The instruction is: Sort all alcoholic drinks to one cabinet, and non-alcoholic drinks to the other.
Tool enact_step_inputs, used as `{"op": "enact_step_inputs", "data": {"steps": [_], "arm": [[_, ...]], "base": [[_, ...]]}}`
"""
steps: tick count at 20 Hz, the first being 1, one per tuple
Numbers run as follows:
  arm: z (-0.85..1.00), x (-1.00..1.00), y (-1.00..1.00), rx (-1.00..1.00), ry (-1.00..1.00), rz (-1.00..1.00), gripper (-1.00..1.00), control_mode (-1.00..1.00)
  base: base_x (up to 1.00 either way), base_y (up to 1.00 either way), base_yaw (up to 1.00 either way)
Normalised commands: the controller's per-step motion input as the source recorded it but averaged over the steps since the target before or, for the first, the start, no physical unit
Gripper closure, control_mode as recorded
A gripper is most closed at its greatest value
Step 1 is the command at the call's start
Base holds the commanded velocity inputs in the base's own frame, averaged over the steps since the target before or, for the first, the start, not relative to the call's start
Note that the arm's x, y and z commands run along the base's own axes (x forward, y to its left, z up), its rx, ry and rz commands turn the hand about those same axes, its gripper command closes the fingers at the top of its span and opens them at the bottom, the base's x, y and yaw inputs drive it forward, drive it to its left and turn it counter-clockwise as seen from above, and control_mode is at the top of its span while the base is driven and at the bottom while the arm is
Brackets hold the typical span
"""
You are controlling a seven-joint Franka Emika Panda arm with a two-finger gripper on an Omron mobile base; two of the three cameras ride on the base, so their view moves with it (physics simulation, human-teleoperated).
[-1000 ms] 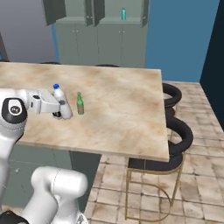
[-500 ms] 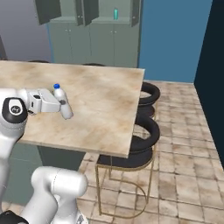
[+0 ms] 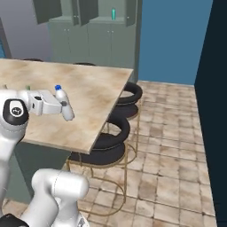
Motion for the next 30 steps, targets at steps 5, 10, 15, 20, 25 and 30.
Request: {"op": "enact_step_inputs", "data": {"steps": [5, 10, 15, 20, 25, 30], "arm": [[0.0, 0.0, 0.0, 0.0, 0.0, 0.0, 1.0, 1.0], [0.0, 0.0, 0.0, 0.0, 0.0, 0.0, 1.0, 1.0], [0.0, 0.0, 0.0, 0.0, 0.0, 0.0, 1.0, 1.0], [0.0, 0.0, 0.0, 0.0, 0.0, 0.0, 1.0, 1.0], [0.0, 0.0, 0.0, 0.0, 0.0, 0.0, 1.0, 1.0], [0.0, 0.0, 0.0, 0.0, 0.0, 0.0, 1.0, 1.0]], "base": [[0.0, -0.79, 0.22], [0.07, -0.75, 0.24], [0.21, -0.71, 0.26], [0.39, -0.64, 0.28], [0.62, -0.54, 0.28], [0.63, -0.6, 0.28]]}}
